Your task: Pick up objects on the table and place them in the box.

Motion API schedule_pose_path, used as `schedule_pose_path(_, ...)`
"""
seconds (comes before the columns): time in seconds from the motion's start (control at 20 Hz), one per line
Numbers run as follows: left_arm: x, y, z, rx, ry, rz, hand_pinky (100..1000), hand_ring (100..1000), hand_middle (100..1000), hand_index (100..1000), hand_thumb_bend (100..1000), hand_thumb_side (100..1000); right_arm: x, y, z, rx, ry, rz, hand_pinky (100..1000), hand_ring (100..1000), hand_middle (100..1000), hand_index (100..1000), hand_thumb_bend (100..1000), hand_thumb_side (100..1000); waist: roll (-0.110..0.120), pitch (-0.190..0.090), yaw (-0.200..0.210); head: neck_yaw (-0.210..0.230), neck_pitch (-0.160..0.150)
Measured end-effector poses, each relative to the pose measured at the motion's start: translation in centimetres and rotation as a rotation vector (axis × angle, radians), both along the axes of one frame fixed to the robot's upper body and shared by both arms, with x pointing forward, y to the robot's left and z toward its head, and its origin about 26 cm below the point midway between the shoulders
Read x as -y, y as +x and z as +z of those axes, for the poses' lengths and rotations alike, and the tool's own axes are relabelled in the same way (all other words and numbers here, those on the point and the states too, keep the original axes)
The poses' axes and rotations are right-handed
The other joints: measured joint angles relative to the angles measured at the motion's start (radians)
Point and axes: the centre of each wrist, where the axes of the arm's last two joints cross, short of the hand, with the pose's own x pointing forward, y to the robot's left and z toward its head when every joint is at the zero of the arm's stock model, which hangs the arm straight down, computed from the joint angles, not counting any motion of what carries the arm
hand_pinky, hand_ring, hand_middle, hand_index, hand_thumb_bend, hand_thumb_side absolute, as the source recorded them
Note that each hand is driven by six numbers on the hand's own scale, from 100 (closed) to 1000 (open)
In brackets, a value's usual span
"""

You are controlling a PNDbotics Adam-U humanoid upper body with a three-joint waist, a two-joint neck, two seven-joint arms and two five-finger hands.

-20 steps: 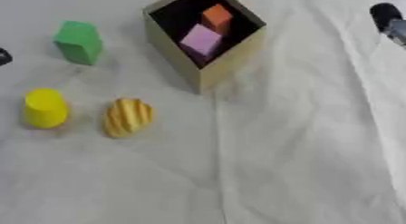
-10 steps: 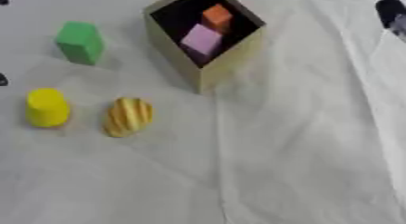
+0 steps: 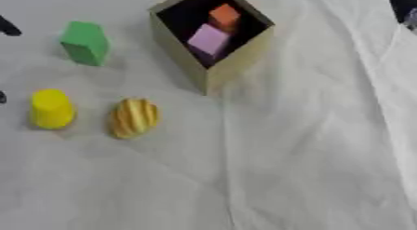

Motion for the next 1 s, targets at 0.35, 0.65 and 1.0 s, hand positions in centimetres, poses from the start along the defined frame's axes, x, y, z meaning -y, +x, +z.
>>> schedule_pose_path(0.35, -0.1, 2.1, -2.0, -0.084, 0.006, 0.007, 875, 830, 779, 868, 605, 371, 0.0, 0.1, 0.0, 0.002, 0.002, 0.002, 912, 861, 750, 900, 100, 578, 0.000, 0.001, -0.003, 0.008, 0.000)
schedule_pose_path(0.65, -0.1, 3.1, -3.1, -0.124, -0.005, 0.003, 871, 827, 775, 875, 611, 362, 0.1, 0.3, 0.0, 0.004, 0.012, -0.004, 910, 858, 745, 897, 100, 580, 0.000, 0.008, -0.012, 0.016, -0.001)
schedule_pose_path(1.0, 0.8, 3.9, -3.6, -0.148, 0.017, -0.016, 874, 833, 787, 888, 629, 347, 0.3, 0.4, 0.3, 0.031, 0.045, -0.016, 907, 850, 732, 892, 100, 572, 0.005, 0.011, -0.019, 0.016, -0.001)
